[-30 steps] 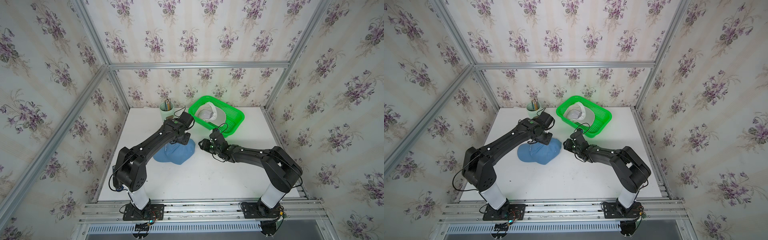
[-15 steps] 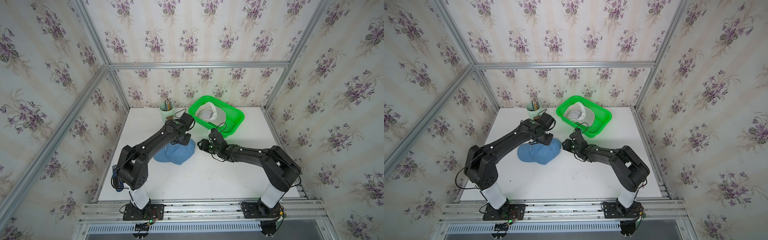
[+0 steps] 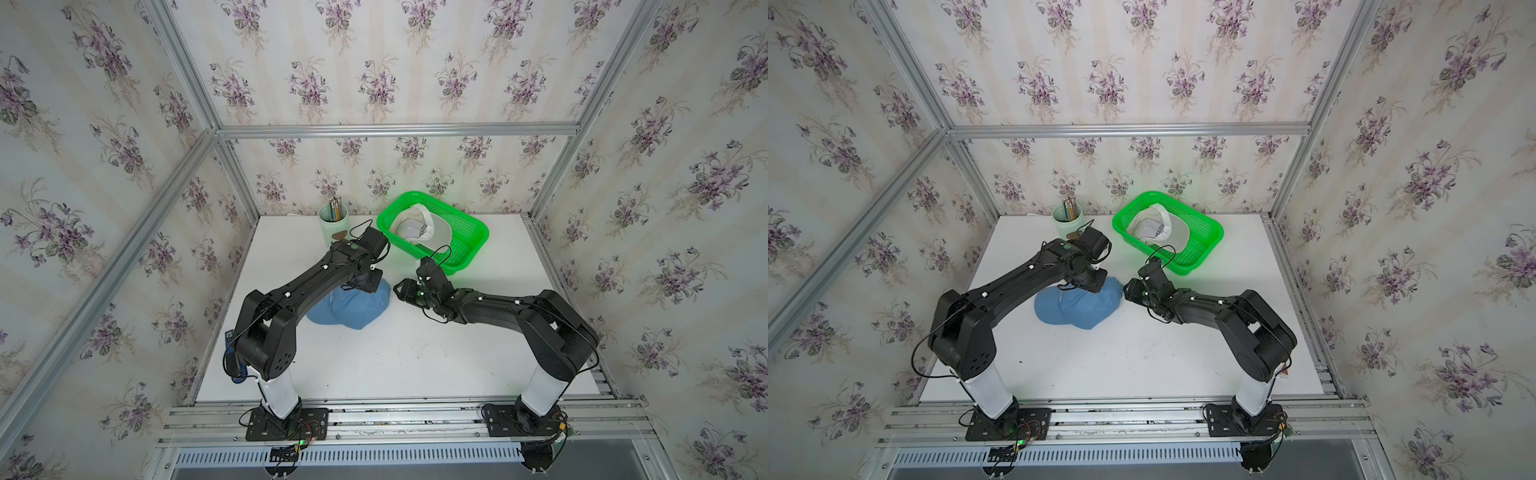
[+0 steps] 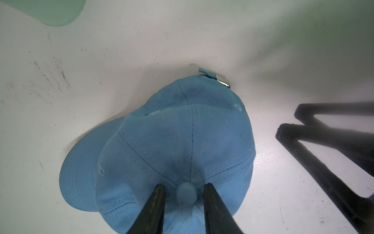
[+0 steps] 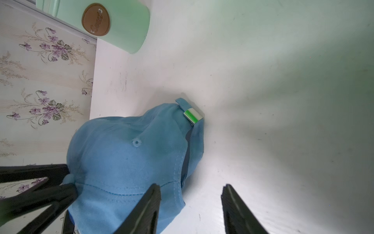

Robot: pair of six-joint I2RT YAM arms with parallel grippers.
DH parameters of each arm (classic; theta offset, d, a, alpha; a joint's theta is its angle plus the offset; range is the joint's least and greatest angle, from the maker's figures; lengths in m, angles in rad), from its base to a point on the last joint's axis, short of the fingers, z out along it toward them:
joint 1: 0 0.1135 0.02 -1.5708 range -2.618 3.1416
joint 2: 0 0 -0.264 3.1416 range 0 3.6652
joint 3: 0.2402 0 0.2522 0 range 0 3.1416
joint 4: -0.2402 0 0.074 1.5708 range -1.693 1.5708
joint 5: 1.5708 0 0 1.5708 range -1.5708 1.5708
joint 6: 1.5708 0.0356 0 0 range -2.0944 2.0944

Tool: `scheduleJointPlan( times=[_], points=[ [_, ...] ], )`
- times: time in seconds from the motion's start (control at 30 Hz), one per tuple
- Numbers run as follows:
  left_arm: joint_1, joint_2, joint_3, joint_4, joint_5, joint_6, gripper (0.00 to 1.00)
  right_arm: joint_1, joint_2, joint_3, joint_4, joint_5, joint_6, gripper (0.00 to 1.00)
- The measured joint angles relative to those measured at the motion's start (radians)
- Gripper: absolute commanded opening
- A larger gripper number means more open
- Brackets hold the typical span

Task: Turn the baseball cap inside out
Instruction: Adjust the baseball cap at the center of the board.

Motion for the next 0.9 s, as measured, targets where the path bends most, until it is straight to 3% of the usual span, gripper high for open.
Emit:
scheduleJointPlan(
  times=[0.1, 0.23, 0.9],
  points=[
    [0.000, 0.002, 0.000, 0.004, -0.001, -0.003, 0.23, 0.000, 0.000, 0.000, 0.000, 0.000, -0.001, 0.53],
    [0.000, 0.008, 0.000, 0.005, 0.000, -0.002, 0.19, 0.000, 0.002, 0.000, 0.000, 0.000, -0.001, 0.54],
    [0.056, -0.101, -0.026, -0.002, 0.034, 0.024, 0.17, 0.016, 0.116, 0.093, 0.023, -0.063, -0.023, 0.51]
  ],
)
